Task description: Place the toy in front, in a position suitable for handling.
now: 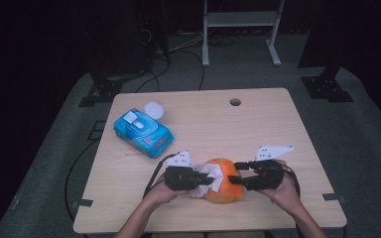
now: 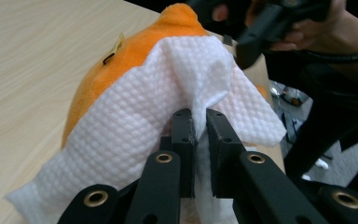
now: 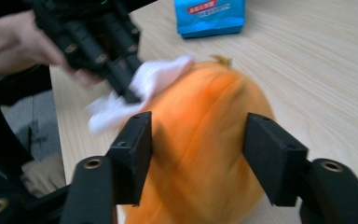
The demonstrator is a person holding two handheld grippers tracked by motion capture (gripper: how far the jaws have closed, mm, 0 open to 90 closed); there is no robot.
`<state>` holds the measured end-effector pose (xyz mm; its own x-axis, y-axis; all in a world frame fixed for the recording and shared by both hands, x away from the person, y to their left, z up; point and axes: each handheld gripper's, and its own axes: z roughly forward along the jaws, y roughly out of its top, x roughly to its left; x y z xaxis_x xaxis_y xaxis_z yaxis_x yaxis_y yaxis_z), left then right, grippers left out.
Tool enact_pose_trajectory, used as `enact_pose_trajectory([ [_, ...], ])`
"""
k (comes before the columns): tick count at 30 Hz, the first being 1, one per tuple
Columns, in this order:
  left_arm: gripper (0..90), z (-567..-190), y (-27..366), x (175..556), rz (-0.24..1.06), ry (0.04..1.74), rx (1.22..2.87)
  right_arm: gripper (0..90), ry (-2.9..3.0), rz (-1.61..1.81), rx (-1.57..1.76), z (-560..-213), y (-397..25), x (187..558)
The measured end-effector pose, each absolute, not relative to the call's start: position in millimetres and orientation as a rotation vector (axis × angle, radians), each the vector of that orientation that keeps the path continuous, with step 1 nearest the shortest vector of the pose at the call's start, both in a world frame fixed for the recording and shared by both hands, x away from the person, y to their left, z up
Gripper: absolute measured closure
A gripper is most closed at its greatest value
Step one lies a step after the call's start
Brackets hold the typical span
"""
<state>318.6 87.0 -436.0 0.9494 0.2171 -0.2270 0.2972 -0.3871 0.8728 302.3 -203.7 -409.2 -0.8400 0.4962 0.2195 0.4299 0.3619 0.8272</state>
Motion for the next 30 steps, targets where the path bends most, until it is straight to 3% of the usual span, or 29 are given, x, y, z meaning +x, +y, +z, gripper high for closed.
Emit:
enact_pose_trajectory([
  [3, 82.4, -433, 86, 317, -0.119, 0.348, 1.991, 40.9, 2.554, 1.485, 0.913, -415, -199, 305],
  [9, 82.4, -422, 100, 325, -0.022, 0.43, 1.908, 52.7, 2.594, 1.424, 0.798, -418, -194, 300],
  [16, 83.0, -440, 83, 317, -0.146, 0.371, 1.965, 35.5, 2.663, 1.411, 0.873, -408, -204, 305],
  [18, 82.4, -439, 81, 316, -0.155, 0.36, 1.981, 34.2, 2.694, 1.394, 0.888, -416, -200, 306],
  [19, 82.2, -439, 81, 316, -0.149, 0.362, 1.981, 37.7, 2.692, 1.397, 0.883, -418, -199, 306],
  [22, 82.5, -439, 87, 319, -0.167, 0.393, 1.939, 59.1, 2.653, 1.37, 0.822, -418, -194, 302],
  [24, 82.8, -435, 94, 323, -0.175, 0.412, 1.899, 66.8, 2.603, 1.391, 0.773, -411, -191, 301],
  [30, 82.6, -412, 112, 326, -0.026, 0.434, 1.85, 65.5, 2.414, 1.472, 0.568, -397, -181, 300],
])
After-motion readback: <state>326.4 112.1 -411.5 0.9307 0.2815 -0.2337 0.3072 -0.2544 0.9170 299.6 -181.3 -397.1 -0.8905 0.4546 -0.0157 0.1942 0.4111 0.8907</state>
